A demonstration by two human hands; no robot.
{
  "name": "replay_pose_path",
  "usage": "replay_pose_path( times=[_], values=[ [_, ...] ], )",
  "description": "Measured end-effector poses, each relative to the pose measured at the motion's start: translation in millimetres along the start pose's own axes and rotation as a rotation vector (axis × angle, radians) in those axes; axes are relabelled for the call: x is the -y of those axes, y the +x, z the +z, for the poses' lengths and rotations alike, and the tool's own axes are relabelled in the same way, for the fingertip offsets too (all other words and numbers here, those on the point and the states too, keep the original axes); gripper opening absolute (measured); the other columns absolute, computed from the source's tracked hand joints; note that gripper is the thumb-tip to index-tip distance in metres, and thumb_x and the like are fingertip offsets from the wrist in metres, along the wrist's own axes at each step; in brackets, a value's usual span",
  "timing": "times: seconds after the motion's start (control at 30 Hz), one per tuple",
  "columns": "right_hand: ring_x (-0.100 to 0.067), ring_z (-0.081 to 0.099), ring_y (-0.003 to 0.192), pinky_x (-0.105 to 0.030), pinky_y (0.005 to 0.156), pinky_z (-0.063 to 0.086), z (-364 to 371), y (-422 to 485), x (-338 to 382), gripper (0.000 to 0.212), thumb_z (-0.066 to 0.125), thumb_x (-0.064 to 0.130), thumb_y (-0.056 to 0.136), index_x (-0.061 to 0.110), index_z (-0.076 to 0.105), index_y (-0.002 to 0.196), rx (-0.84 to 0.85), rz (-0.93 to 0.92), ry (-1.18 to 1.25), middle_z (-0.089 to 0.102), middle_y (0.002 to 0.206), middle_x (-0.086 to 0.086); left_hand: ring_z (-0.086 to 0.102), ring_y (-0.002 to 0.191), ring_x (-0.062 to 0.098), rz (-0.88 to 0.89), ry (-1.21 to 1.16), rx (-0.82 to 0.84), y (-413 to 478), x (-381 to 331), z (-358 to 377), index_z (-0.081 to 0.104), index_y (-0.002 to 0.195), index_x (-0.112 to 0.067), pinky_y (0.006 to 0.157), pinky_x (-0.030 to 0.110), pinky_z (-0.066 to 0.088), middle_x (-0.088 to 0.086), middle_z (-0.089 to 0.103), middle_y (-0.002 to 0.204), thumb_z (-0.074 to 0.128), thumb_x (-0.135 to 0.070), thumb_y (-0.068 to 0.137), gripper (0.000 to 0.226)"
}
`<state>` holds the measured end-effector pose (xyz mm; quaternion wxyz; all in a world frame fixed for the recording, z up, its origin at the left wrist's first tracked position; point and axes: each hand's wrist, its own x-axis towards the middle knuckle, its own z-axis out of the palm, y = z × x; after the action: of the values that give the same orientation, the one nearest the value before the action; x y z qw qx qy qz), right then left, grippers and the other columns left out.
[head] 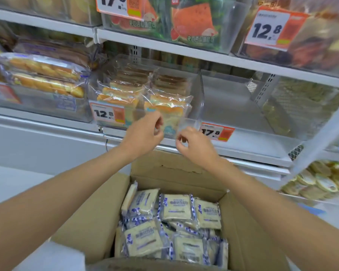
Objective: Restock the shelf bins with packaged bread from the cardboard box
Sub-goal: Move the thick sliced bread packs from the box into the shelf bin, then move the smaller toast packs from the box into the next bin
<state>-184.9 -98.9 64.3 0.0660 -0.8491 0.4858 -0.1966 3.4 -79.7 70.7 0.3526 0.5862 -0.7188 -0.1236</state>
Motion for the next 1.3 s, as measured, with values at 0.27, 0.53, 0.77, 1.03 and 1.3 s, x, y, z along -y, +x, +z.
replay_pose_path(
  times=[0.27,0.53,0.77,1.03,1.3],
  values=[
    [-0.020,0.055,0.118,-0.032,0.102,0.044,94,-133,-118,0.040,0.049,0.008,0.094,0.014,0.055,0.134,0.565,0.421,0.142,0.056,0.134,-0.005,0.051,0.067,0.001,-0.360,-0.079,0.420,-104,60,86,0.054,0.099,-0.021,0.059,0.013,0.039,-0.004,0.061,0.087,0.060,-0.005,0.088,0.020],
    [-0.025,0.023,0.145,-0.028,0.117,0.024,164,-172,-155,0.076,0.055,0.001,0.089,0.017,0.019,0.155,0.800,0.416,0.119,0.017,0.159,-0.010,0.056,0.074,0.013,-0.510,-0.122,0.503,-113,75,117,0.057,0.107,-0.015,0.067,0.021,0.048,0.001,0.062,0.093,0.057,-0.005,0.091,0.019],
    [-0.026,0.027,0.141,-0.041,0.117,0.015,168,-175,-164,0.082,0.056,0.014,0.086,0.019,0.012,0.155,0.722,0.435,-0.052,0.033,0.150,-0.006,0.060,0.075,0.017,-0.563,-0.203,0.563,-118,71,129,0.057,0.106,-0.022,0.053,0.018,0.041,-0.006,0.062,0.093,0.054,-0.008,0.091,0.021],
    [-0.018,0.051,0.086,-0.032,0.084,0.044,116,-121,-127,0.010,0.073,0.022,0.084,0.015,0.067,0.087,0.474,0.276,0.300,0.051,0.089,0.000,0.058,0.111,0.010,-0.594,-0.393,0.608,-112,47,139,0.053,0.127,-0.026,0.091,0.025,0.047,-0.011,0.058,0.122,0.075,-0.031,0.084,0.048],
    [-0.009,0.050,0.111,-0.029,0.101,0.042,109,-126,-97,0.062,0.066,0.021,0.090,0.023,0.038,0.146,0.533,0.322,0.391,0.052,0.123,0.006,0.073,0.086,0.016,-0.802,-0.570,0.583,-118,71,125,0.068,0.104,-0.015,0.077,0.030,0.058,0.005,0.075,0.102,0.065,-0.023,0.092,0.014]
  ],
)
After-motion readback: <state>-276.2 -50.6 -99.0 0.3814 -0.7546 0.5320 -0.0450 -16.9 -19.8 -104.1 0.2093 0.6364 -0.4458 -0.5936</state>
